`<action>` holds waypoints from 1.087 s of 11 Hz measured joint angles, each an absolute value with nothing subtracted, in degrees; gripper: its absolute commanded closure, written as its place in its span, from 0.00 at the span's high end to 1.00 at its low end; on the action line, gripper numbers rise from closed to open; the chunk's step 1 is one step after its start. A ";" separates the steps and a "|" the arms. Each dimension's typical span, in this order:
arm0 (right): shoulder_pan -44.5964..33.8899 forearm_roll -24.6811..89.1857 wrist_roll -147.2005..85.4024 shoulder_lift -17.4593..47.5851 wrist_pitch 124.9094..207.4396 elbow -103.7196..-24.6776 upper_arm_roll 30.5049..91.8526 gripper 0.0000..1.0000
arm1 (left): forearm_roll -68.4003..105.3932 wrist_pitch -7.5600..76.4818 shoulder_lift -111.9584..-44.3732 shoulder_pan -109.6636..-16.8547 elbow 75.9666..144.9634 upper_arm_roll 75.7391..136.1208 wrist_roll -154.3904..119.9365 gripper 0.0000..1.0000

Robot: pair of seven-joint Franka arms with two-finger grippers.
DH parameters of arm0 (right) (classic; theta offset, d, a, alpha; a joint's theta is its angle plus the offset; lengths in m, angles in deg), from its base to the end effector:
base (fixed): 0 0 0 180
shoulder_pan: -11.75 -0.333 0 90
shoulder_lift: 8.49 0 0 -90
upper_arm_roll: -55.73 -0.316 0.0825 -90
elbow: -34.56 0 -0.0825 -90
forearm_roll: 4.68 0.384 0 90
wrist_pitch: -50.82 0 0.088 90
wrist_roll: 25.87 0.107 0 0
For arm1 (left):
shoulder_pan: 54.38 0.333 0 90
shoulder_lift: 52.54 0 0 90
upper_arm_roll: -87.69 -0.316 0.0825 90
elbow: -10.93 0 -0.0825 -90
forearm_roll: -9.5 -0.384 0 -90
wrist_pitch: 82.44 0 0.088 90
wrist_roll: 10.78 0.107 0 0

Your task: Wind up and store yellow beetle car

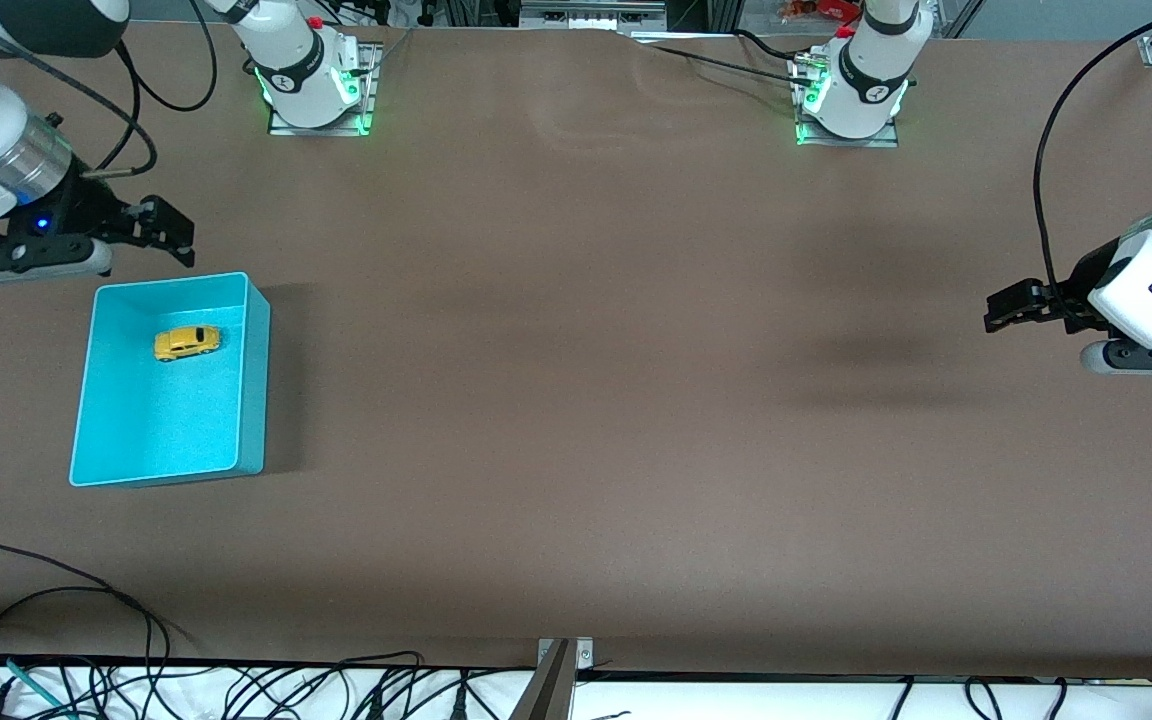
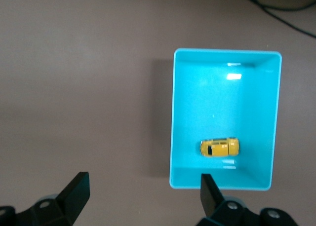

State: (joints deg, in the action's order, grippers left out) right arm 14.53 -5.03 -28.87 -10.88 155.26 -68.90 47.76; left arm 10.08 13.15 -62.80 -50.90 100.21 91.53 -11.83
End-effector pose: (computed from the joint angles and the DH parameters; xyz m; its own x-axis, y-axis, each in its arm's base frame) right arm 0.5538 0.0510 0.5575 0.9879 0.1440 0.0577 0.1434 -0.9896 0.0148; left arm 0.6102 -0.0018 0.5344 0.9975 0.0133 -0.0689 0.0147 -0.9997 0.0207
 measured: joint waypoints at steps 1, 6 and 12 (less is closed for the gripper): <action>13.55 -5.03 -28.87 -8.17 155.25 -66.05 48.89 1.00 | 10.08 13.15 -62.80 -50.90 100.21 91.53 -11.83 1.00; 9.29 -5.03 -28.97 -4.61 155.00 -62.69 53.38 1.00 | 10.08 13.15 -62.80 -50.90 100.21 91.52 -11.83 1.00; 9.25 -5.03 -29.11 -5.24 151.30 -58.80 54.29 1.00 | 10.08 13.15 -62.80 -50.90 100.21 91.52 -11.83 1.00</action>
